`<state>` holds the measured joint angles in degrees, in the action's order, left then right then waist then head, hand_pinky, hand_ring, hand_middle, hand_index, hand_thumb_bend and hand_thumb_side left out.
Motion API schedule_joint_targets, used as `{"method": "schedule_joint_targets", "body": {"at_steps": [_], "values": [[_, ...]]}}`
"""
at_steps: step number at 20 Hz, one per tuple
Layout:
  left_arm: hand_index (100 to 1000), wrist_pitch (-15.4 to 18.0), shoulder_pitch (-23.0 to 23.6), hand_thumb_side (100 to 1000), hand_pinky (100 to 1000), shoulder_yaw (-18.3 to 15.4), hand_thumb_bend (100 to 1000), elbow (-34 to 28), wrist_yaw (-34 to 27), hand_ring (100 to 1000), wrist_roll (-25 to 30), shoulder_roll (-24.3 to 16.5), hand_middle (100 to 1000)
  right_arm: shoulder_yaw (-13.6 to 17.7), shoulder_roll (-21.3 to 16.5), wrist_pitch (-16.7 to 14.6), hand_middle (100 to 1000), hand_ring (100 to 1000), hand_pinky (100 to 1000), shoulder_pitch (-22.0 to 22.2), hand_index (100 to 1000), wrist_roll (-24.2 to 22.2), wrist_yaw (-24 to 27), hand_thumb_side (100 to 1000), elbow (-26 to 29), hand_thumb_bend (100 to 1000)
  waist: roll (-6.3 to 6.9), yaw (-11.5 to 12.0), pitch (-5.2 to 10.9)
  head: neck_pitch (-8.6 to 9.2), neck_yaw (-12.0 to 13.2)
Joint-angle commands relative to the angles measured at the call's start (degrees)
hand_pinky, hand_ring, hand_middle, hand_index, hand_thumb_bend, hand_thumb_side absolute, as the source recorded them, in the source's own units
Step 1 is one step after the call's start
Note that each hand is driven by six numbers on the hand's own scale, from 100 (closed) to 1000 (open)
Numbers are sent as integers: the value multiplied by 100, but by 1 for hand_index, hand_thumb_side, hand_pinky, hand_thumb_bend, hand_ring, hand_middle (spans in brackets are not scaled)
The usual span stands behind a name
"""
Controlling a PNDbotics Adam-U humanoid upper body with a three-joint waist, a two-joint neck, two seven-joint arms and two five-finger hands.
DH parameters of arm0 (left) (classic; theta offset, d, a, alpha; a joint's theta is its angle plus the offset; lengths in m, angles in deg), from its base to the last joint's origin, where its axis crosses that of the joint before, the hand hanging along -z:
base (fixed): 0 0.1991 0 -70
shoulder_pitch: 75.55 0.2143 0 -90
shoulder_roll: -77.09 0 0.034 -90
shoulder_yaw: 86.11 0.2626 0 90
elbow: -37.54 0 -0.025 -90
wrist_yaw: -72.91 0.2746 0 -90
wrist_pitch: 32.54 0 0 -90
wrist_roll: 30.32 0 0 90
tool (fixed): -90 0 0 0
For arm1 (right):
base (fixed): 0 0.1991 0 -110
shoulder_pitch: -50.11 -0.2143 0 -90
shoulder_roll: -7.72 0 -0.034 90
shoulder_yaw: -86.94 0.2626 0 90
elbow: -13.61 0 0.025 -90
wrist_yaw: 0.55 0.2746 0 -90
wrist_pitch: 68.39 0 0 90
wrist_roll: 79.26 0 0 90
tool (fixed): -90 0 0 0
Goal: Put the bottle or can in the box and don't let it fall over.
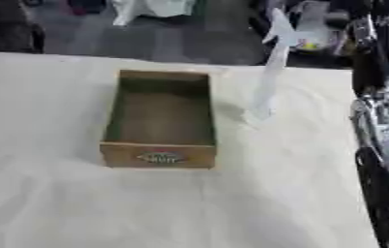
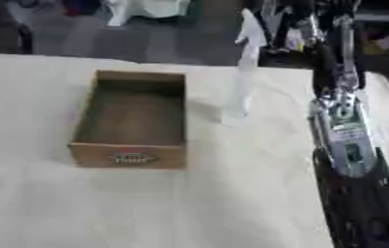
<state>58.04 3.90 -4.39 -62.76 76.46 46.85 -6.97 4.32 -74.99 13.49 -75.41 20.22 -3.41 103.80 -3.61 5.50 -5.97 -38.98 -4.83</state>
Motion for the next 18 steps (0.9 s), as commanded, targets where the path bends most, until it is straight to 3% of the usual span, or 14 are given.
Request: {"method": "schedule_joint_targets", "body": {"at_steps": [1,6,18], "values": [[844,6,-48,750,733,22,493,-84,-3,783,24,-52,687,83,-287,12,835,787,660,-291,1000,91,-55,679,-492,636,28,12,83,84,-42],[843,9,-39,750,733,32,494,-67,-12,782,39,-38,686,181,-403,-61,833,784,655,-580,1000,184,1,670,-1304,630,31,33,113,96,-74],[842,11,-40,750,733,40,497,-71,-12,781,56,-41,684,182,-541,-99,833,782,644,-720,1000,167,-42,619,-2237,641,38,79,90,131,-145]]}}
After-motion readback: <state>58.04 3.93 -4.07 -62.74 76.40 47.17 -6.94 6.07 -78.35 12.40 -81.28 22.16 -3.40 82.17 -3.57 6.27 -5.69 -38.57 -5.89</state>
